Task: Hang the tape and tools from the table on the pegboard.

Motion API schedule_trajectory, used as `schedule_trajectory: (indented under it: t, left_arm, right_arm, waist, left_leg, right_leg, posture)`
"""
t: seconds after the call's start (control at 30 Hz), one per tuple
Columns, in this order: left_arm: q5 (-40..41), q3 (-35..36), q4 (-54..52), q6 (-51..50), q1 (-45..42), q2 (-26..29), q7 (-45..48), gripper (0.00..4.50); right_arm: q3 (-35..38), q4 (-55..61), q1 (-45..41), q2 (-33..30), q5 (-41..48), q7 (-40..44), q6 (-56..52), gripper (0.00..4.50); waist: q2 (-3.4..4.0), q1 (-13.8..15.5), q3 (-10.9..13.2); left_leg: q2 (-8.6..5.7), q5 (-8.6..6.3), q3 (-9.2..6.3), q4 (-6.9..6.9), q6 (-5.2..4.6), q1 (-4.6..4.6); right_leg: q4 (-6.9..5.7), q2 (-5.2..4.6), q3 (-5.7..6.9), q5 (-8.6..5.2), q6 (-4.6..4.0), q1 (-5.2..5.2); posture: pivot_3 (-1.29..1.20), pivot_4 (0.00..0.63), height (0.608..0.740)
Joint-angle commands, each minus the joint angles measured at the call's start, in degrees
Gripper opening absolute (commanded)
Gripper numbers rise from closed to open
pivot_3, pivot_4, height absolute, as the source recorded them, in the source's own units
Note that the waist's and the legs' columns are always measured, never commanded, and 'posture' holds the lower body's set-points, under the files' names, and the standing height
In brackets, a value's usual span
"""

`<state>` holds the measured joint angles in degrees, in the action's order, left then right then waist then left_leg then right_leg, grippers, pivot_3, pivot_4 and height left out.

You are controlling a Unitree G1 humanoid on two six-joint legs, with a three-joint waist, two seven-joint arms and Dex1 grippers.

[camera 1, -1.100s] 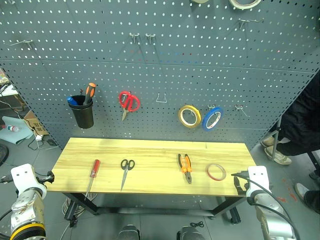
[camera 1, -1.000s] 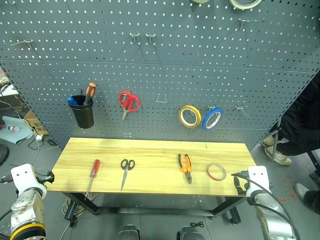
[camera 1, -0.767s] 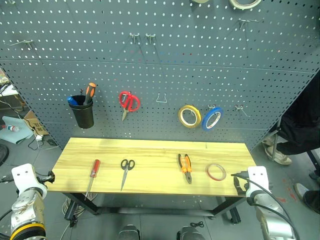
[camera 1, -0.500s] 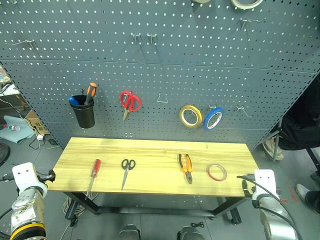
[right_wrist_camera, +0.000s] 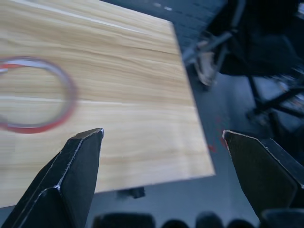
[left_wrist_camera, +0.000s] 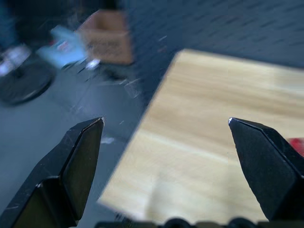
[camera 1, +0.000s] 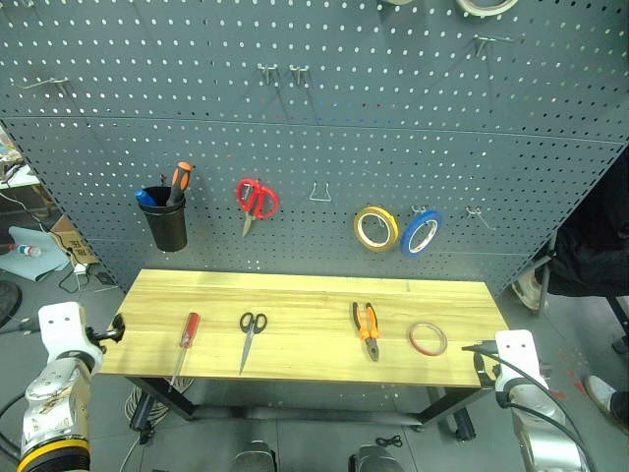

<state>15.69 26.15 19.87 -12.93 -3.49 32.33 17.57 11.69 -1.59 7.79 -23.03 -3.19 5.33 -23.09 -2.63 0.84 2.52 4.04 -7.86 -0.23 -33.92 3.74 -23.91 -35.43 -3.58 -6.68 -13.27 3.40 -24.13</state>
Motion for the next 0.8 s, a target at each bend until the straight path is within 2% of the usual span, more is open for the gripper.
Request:
schedule_trajectory:
  t: [0.03, 0.17, 0.33, 0.63, 0.8]
  left_arm:
    - [2.8, -3.8, -10.1, -2.6, -0.9, 2.1, 8.1, 4.48]
    - [5.3, -11.7, -22.1, -8.1, -1.4, 4.5, 17.7, 4.48]
    - [7.2, -19.6, -30.8, -11.5, -4.2, 5.4, 25.5, 4.48]
    - [11.1, -29.1, -35.4, -13.6, -12.3, 2.6, 35.6, 4.48]
    - [12.7, -33.1, -36.6, -12.8, -13.5, 1.5, 41.0, 4.48]
  right_arm:
    - [-0.4, 3.4, -2.2, -2.7, 1.1, 4.8, 1.2, 4.50]
    - [-3.3, 3.1, -6.2, -7.4, 2.4, 13.7, 0.7, 4.50]
    - [-7.0, 1.6, -10.8, -13.0, 3.3, 23.4, 0.8, 4.50]
    - [-16.0, -5.4, -20.4, -19.5, 3.3, 39.3, 0.7, 4.50]
    - [-19.0, -10.3, -24.6, -20.0, 2.3, 42.7, 0.5, 4.50]
  waist:
    - [0.09, 0.0, 0.1]
    - [0.17, -0.3, 1.2]
    - [0.30, -0.3, 3.1]
    - [0.18, -0.1, 8.1]
    - [0.18, -0.1, 10.9]
  left_leg:
    - [0.00, 0.00, 0.00, 0.00, 0.00, -0.04]
    - [0.00, 0.00, 0.00, -0.04, 0.00, 0.00]
    - [-0.04, 0.01, 0.03, -0.08, -0.02, -0.14]
    - [-0.05, 0.37, 0.01, -0.28, -0.60, -0.51]
    - [-0.07, 0.26, -0.03, -0.46, -0.88, -0.81]
  right_leg:
    - [0.03, 0.00, 0.00, 0.00, 0.00, 0.00]
    - [0.03, 0.01, -0.06, 0.00, 0.00, 0.02]
    - [0.20, 0.06, -0.23, 0.00, 0.00, 0.02]
    - [-0.29, 0.17, -0.34, -0.01, 0.10, -0.12]
    - [-0.46, 0.20, -0.38, -0.19, 0.45, -0.21]
  posture:
    - [0.19, 0.045, 0.740]
    - [0.17, 0.085, 0.740]
    - [0.14, 0.139, 0.740]
    - [0.13, 0.255, 0.740]
    - [0.13, 0.308, 0.740]
